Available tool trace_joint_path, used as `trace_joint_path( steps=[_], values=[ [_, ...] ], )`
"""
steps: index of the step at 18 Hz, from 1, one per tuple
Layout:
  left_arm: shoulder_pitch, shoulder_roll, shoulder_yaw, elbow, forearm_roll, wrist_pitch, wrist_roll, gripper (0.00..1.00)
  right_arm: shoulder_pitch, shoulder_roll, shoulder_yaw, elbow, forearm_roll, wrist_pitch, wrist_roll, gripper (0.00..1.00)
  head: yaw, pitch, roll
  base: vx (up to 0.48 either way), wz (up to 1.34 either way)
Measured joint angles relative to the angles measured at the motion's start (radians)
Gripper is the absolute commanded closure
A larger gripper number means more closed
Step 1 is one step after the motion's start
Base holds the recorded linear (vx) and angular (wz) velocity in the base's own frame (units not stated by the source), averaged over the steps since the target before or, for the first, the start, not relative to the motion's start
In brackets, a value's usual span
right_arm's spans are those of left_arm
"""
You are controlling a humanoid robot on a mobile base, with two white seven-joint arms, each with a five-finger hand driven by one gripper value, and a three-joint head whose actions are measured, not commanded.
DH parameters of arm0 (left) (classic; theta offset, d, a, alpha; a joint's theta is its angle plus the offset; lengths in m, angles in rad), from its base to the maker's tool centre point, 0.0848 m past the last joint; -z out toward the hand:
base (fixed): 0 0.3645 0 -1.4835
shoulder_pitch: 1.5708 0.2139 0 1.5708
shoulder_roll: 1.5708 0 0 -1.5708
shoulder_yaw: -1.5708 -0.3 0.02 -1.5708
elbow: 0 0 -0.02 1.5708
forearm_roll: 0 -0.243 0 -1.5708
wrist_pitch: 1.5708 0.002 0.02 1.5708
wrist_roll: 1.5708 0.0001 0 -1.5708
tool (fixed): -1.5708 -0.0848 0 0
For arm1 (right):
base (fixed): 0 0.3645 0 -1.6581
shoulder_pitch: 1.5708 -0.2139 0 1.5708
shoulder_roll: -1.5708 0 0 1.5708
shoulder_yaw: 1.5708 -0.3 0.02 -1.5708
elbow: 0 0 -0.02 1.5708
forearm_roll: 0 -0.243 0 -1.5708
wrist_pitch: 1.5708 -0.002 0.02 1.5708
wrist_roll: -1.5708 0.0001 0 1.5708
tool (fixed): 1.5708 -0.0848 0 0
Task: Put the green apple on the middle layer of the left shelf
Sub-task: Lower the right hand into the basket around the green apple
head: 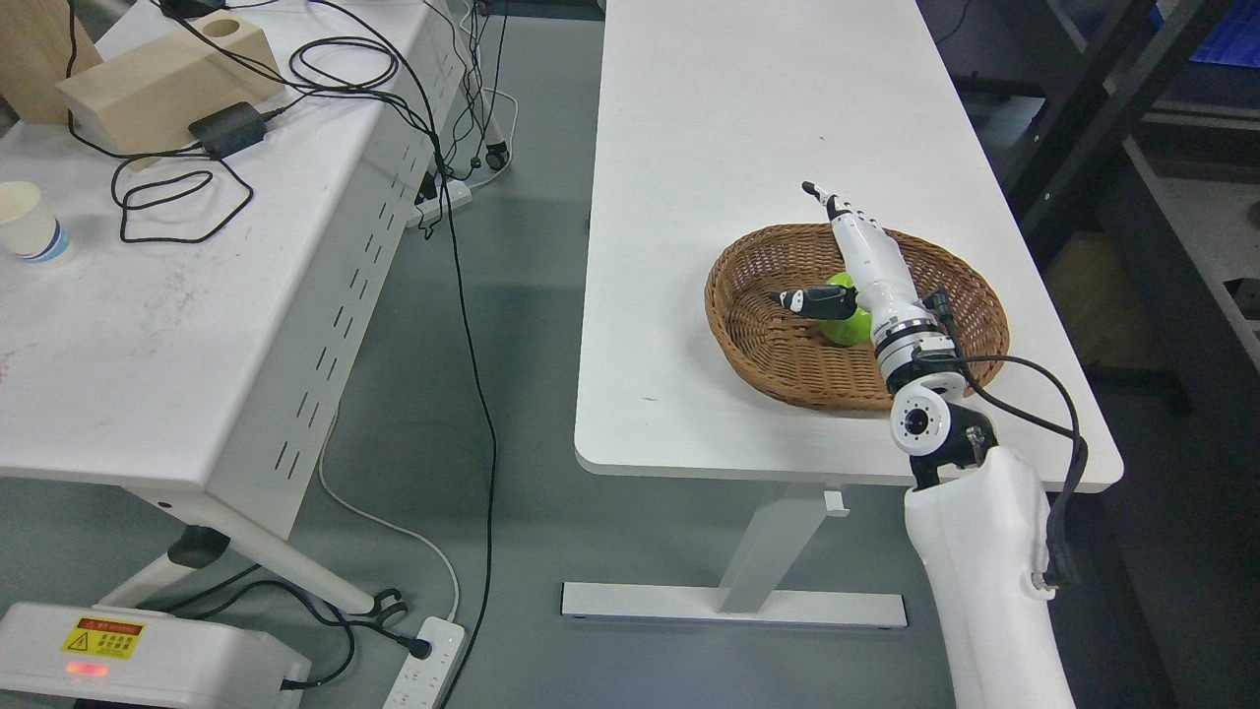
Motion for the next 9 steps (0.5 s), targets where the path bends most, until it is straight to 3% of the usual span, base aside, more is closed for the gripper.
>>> trace_joint_path(
  steps=[9],
  values=[
    [0.000, 0.000, 0.000, 0.000, 0.000, 0.000, 0.000, 0.00, -0.041, -0.047, 0.055, 0.113, 0.013, 0.005, -0.020, 0.01, 0.0000, 0.000, 0.000, 0.002, 0.00]
  ],
)
